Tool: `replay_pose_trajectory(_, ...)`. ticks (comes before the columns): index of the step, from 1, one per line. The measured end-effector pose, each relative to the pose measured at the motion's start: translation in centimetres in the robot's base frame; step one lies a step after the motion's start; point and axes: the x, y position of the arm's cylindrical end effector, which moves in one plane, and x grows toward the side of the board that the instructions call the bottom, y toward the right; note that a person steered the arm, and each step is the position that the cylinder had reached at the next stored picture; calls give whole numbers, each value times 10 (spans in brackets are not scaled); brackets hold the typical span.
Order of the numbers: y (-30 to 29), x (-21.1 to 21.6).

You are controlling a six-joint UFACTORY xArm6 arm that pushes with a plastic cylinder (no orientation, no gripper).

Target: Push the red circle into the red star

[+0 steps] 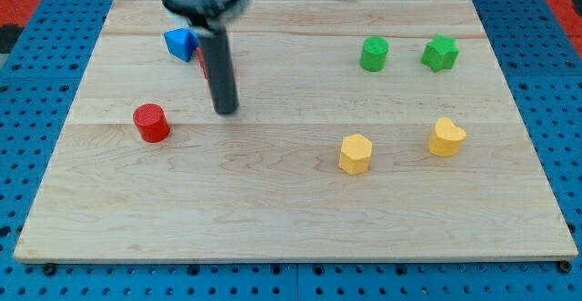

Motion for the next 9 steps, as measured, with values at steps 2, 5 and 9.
replay_pose_trajectory(2,-78,91)
replay_pose_trajectory(5,-125,-3)
replay_pose_trajectory(9,-90,-64)
